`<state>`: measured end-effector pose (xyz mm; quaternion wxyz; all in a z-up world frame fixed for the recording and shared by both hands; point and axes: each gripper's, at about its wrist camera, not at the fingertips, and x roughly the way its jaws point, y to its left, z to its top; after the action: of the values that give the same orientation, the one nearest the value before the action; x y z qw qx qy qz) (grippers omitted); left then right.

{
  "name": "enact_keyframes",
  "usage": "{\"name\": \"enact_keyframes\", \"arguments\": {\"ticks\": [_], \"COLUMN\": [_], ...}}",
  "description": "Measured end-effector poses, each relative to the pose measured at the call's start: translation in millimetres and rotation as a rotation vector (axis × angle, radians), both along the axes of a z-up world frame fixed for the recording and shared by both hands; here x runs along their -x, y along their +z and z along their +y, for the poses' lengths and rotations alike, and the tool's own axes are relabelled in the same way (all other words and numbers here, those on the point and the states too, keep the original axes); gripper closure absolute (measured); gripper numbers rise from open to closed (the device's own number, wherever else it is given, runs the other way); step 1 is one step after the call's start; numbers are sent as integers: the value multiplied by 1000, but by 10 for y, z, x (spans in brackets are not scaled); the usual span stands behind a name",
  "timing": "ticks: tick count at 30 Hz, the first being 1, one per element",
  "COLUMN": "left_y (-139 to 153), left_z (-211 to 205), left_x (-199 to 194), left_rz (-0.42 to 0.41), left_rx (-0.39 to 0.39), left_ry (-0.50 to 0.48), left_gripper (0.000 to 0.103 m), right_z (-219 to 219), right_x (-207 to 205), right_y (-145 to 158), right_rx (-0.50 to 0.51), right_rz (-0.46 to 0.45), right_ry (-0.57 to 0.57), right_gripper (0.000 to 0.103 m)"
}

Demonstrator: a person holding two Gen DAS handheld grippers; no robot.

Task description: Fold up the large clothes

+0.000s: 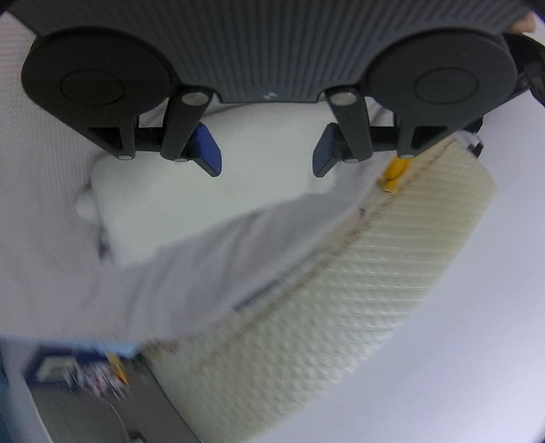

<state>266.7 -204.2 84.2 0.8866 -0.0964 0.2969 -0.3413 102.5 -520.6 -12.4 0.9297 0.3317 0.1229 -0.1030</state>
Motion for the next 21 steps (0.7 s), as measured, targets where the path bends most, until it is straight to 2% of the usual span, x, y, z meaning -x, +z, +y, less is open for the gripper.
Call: {"name": "enact_keyframes", "arguments": {"ticks": [4,7,12,16,21], "left_y": [432,667,939,968,735], "left_z": [203,400,641,810,998], "left_x": [450,803,1512,1963,2272], "left_rz": [-64,-90,-181,-218,-218], "left_rx": [0,41,8,-23,-72], "left_ry": [-11,-32,-61,-71,-61], "left_gripper": [37,37,37,37,37], "right_z": [333,651,1094,1376,1611], "right_x": [410,726,1084,1374,1519], "right_y": [356,604,900,903,838], "right_rx": [79,155,313,363,429], "right_rz": [-54,-92,-77,-73,-42], "right_ry": [35,64,74,105,89], "right_gripper": [40,40,40,40,40]}}
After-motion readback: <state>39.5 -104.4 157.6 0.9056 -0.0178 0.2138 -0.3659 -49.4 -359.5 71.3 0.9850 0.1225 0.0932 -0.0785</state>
